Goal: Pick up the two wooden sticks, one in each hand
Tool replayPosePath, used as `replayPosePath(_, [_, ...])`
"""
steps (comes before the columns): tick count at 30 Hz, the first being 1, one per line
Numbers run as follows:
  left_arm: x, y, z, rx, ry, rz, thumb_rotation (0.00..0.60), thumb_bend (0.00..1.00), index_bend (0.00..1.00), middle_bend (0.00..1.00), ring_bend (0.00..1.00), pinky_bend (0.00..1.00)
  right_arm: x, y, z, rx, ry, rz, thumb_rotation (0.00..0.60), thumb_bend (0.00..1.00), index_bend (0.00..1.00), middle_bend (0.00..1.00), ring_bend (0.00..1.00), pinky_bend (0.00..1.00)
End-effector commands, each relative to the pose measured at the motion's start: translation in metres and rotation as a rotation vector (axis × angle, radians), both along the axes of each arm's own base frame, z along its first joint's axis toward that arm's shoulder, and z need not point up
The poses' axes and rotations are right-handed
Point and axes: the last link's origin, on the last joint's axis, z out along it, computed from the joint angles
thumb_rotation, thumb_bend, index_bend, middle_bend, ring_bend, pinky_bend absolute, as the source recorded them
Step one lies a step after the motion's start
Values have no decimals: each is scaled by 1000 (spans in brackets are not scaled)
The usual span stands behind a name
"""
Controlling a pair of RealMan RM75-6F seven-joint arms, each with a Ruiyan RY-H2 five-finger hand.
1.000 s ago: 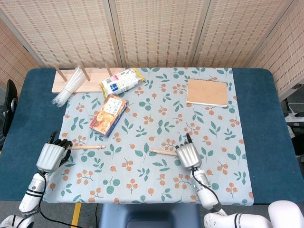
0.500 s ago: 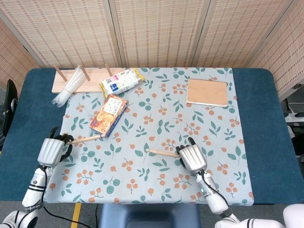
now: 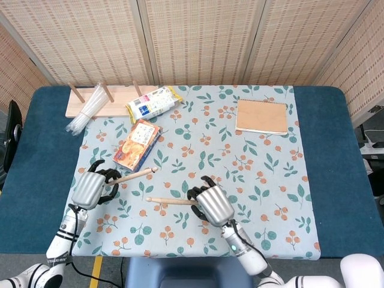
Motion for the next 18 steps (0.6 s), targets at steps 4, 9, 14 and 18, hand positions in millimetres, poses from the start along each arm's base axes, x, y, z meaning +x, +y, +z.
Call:
replayPosePath(4, [22, -11, -1, -47, 10, -39, 600, 507, 923, 911, 549, 182, 17, -12, -9, -35, 17, 8, 600, 304, 1000, 918, 631, 238])
replayPosePath(9, [23, -16, -5, -55, 32, -51, 600, 508, 923, 911, 549, 182, 20, -16, -9, -44, 9, -6, 600, 305, 1000, 918, 631, 238])
replayPosePath(14, [23, -16, -9, -62, 45, -51, 600, 507, 923, 911, 549, 182, 18, -16, -9, -39, 10, -13, 600, 305, 1000, 918, 631, 238])
replayPosePath(18, [24, -16, -9, -55, 44, -56, 600, 508, 923, 912, 553, 182, 15, -16, -10, -37, 24, -15, 600, 305, 1000, 918, 631, 238])
